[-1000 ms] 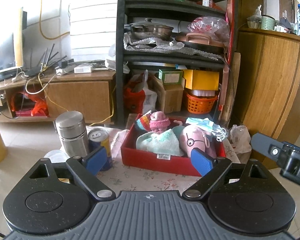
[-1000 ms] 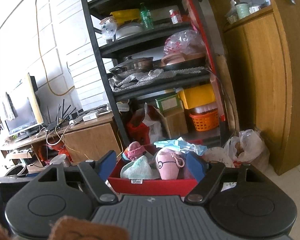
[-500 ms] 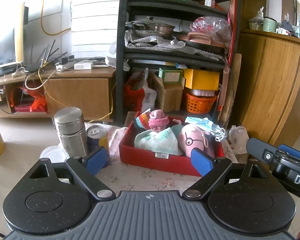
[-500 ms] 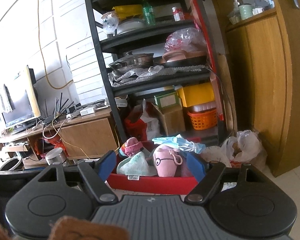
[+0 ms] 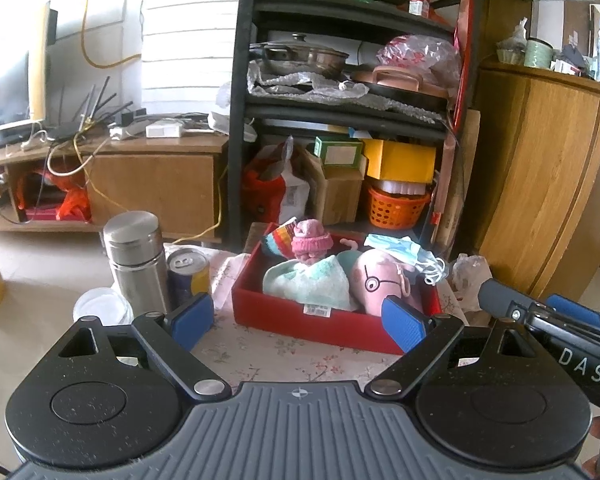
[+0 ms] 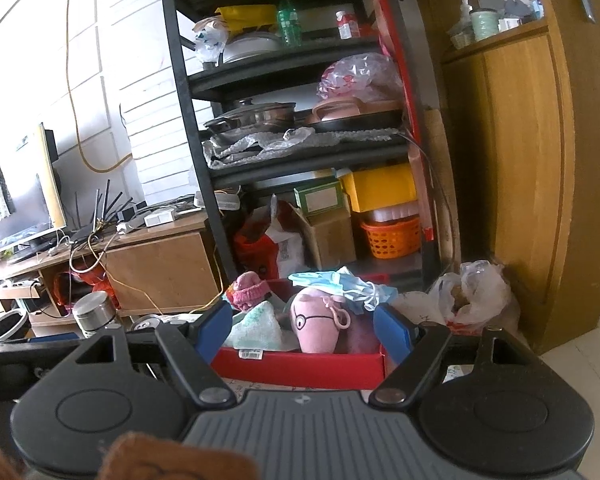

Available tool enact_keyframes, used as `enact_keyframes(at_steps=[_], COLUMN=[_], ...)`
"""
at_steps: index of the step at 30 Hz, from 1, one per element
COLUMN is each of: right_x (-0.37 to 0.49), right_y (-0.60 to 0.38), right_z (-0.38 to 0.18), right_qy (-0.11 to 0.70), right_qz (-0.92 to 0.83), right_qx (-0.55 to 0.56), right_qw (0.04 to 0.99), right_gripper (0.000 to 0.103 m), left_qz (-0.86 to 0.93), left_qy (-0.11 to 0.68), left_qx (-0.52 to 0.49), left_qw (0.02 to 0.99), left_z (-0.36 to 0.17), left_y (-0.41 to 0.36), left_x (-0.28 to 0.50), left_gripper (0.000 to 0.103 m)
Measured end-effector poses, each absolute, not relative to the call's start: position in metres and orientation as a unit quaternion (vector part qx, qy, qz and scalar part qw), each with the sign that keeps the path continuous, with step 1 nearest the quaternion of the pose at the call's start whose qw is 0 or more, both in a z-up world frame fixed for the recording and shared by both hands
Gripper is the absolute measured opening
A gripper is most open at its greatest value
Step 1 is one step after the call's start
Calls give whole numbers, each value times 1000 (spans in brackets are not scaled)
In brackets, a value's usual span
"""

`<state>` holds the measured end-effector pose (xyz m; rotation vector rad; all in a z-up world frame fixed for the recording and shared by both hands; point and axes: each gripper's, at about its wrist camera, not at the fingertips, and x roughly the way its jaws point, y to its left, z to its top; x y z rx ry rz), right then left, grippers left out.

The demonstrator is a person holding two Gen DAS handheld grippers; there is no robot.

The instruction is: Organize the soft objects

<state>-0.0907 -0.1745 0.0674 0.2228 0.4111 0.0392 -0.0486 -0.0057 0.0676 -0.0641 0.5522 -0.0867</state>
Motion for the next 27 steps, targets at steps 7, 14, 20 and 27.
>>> enact_keyframes(at_steps=[7, 14, 20, 27], right_x=[-91, -90, -90, -90], right_y=[-177, -181, -180, -180], right_z=[68, 66, 66, 67], right_qy=[202, 207, 207, 207], right_qz=[19, 23, 24, 24], right_qx=[117, 131, 133, 133], right_qw=[972, 969, 969, 969], right_gripper=[51, 51, 51, 51], left_qz=[-45, -43, -41, -41], left_qy=[270, 266, 266, 264], left_qx=[-37, -33, -32, -31], left_qw=[961, 963, 963, 963], left_z=[68, 69, 69, 68], left_y=[-6, -8, -8, -7], left_x=[-49, -50, -50, -50], left_gripper=[88, 88, 88, 88])
